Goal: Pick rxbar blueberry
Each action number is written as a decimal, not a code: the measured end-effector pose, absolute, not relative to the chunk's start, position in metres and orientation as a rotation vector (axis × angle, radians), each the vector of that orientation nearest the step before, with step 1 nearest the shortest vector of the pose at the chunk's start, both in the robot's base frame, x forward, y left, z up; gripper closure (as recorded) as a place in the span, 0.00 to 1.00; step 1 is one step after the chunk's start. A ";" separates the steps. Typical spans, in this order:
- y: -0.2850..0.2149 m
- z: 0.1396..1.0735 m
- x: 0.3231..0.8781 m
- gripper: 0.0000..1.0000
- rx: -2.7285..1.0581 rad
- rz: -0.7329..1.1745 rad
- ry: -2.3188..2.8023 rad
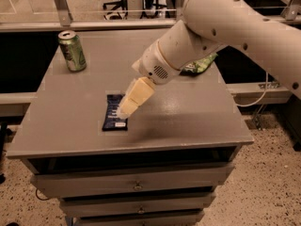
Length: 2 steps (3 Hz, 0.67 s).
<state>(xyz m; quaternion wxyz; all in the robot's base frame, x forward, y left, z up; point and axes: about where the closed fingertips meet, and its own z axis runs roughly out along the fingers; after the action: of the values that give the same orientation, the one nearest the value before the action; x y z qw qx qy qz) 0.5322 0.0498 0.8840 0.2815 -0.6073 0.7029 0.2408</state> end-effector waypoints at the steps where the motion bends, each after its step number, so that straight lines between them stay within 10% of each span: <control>1: 0.077 0.870 0.529 0.00 -1.673 0.681 1.803; 2: 0.093 0.855 0.528 0.00 -1.700 0.710 1.763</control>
Offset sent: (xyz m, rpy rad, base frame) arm -0.0042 0.0588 -0.0457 0.0735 -0.0246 0.1406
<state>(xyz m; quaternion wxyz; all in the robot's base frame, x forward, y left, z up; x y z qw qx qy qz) 0.5277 0.0931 0.8551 0.2917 -0.6377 0.6613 0.2663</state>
